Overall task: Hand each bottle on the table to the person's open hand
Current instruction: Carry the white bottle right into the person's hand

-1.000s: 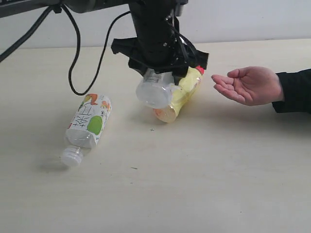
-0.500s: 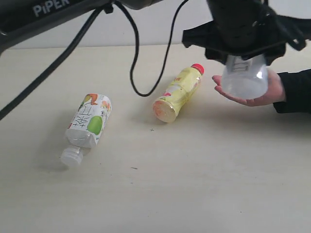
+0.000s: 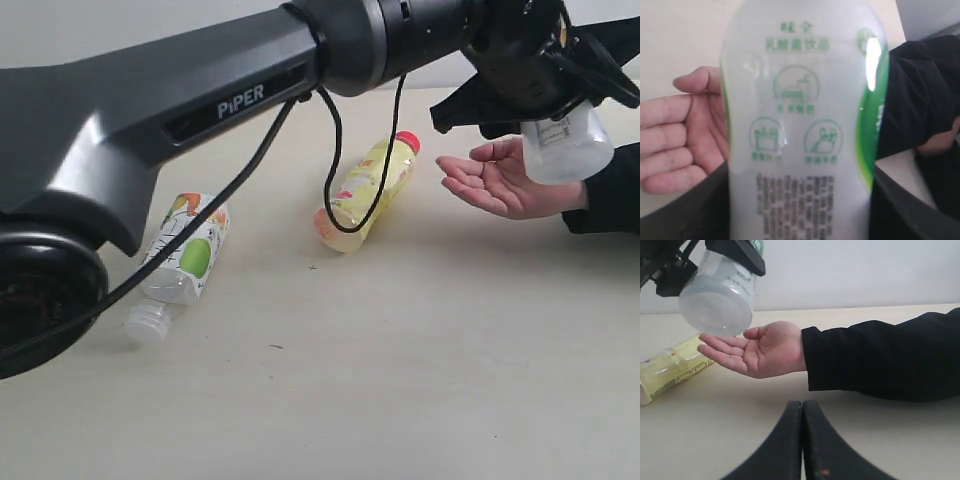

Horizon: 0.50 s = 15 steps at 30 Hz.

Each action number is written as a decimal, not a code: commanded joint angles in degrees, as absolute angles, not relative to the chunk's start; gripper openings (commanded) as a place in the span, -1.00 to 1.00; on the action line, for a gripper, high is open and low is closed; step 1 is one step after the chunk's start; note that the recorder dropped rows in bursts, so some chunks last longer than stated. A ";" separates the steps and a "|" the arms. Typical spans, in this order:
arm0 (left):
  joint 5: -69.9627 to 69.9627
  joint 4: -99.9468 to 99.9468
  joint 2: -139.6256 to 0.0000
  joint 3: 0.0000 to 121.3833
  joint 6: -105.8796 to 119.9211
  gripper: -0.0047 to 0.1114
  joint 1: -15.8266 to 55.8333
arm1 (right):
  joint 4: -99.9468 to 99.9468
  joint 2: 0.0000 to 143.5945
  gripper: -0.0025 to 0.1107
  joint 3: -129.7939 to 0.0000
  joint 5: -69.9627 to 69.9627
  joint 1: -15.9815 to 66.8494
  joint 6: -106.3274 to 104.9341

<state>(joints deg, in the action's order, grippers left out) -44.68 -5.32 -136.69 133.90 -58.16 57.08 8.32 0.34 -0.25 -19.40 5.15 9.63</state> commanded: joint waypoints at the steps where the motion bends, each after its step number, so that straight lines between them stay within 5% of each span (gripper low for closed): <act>1: -44.31 -3.17 -138.91 134.28 -59.48 -0.92 54.84 | 7.99 0.00 -0.96 0.00 -18.88 4.87 9.65; 15: -42.78 3.11 -143.64 134.17 -58.73 -0.92 52.47 | 7.99 0.00 -0.96 0.00 -18.88 4.87 9.65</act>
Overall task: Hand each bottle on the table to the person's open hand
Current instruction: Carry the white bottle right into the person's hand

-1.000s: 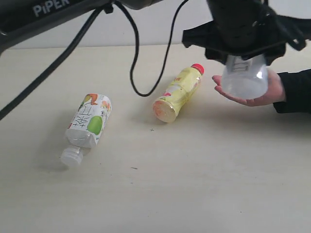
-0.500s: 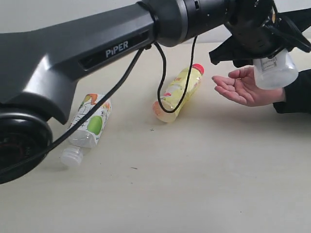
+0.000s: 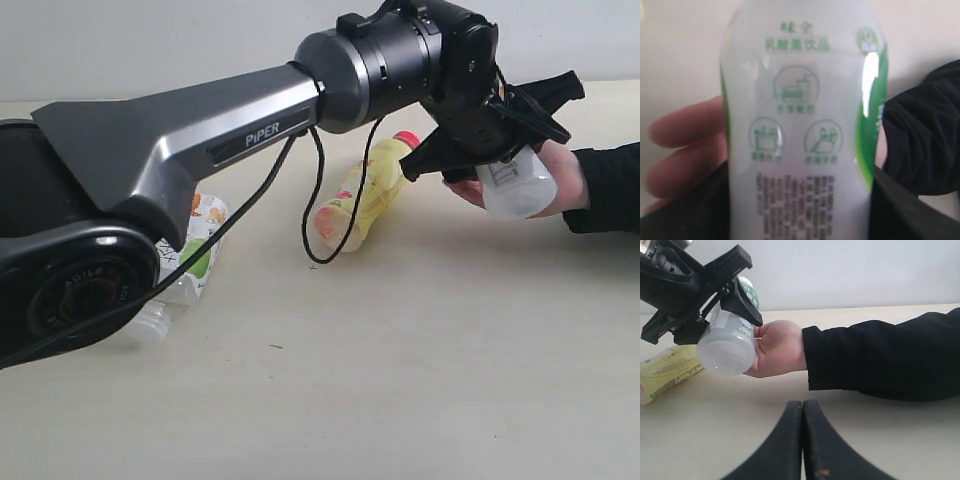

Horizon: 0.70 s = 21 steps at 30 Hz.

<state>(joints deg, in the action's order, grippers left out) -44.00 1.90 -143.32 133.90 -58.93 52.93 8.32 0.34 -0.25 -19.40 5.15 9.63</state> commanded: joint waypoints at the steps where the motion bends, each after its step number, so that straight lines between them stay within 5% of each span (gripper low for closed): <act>1: -42.78 3.40 -143.62 134.17 -58.57 -0.92 52.47 | 7.99 0.00 -0.96 0.00 -18.88 4.87 9.65; 8: -42.77 3.52 -144.00 134.17 -58.57 -0.85 52.47 | 7.99 0.00 -0.96 0.00 -18.73 4.87 9.65; 17: -42.77 3.52 -144.00 134.17 -56.13 -0.05 52.47 | 7.99 0.00 -0.96 0.00 -18.73 4.87 9.65; 21: -42.77 3.52 -144.00 134.17 -56.13 -0.01 52.47 | 7.99 0.00 -0.96 0.00 -18.73 4.87 9.65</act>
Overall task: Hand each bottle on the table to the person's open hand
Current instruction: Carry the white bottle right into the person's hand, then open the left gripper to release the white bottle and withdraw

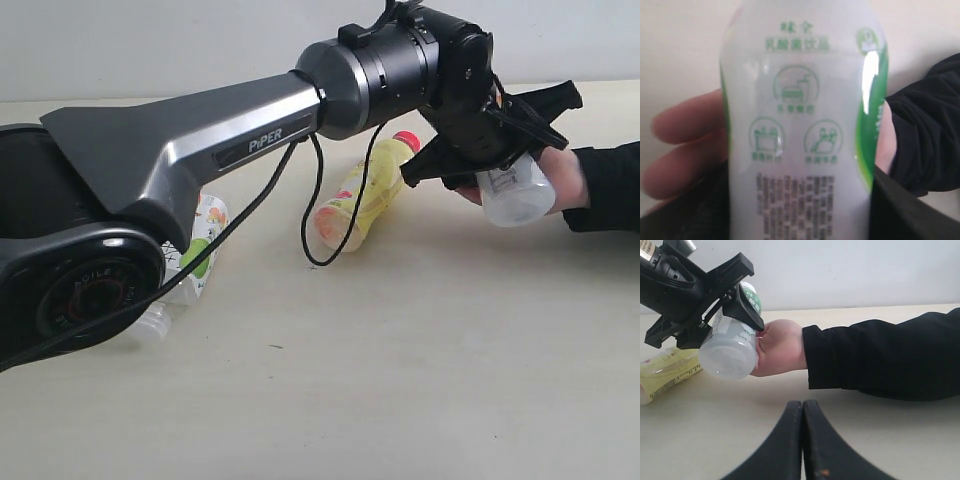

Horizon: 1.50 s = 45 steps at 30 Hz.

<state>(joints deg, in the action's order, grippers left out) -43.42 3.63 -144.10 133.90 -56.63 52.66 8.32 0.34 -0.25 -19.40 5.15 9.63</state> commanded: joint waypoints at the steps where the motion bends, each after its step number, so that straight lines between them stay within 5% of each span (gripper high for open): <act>1: -42.77 3.52 -144.00 134.17 -56.13 -0.01 52.47 | 7.99 0.00 -0.96 0.00 -18.73 4.87 9.65; 4: -42.77 3.52 -144.00 134.17 -55.15 0.05 52.47 | 7.99 0.00 -0.96 0.00 -18.73 4.87 9.65; 8: -42.77 3.52 -144.00 134.17 -54.24 0.56 52.47 | 7.99 0.00 -0.96 0.00 -18.73 4.87 9.65; 10: -42.77 3.52 -144.00 134.17 -54.24 0.65 52.47 | 7.99 0.00 -0.96 0.00 -18.73 4.87 9.65; 45: -53.32 7.55 -135.47 134.17 -38.09 0.65 52.09 | 7.99 0.00 -0.96 0.00 -18.73 4.87 9.65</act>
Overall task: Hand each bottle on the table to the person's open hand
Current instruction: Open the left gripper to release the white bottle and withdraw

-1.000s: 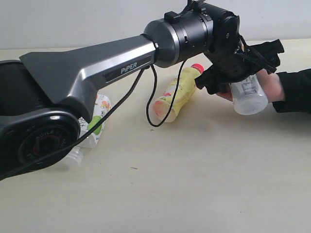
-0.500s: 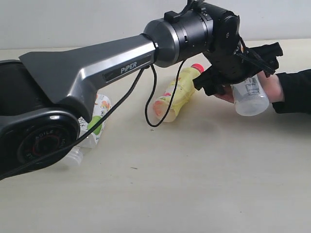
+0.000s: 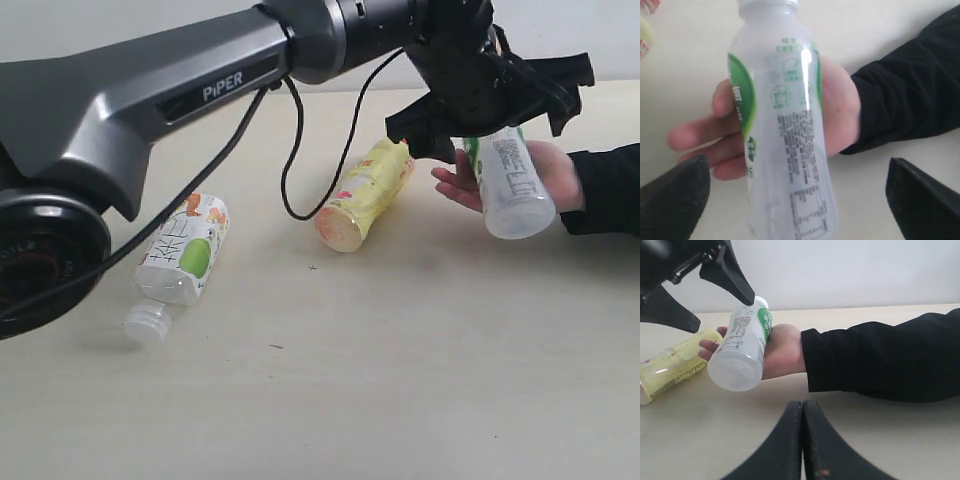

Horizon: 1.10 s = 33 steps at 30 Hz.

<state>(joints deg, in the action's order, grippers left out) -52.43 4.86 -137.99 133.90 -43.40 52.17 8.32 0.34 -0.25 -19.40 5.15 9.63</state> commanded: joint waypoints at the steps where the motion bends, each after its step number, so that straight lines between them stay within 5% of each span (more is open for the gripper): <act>1: -53.90 8.34 -134.80 134.17 -36.41 0.65 52.09 | 7.99 0.00 -0.96 0.00 -18.73 4.87 9.65; 15: -69.79 10.04 -126.51 134.17 -14.61 0.64 52.09 | 7.99 0.00 -0.96 0.00 -18.73 4.87 9.65; 33: -69.96 8.78 -122.47 132.45 -3.30 0.64 51.98 | 7.99 0.00 -0.96 0.00 -18.86 4.87 9.65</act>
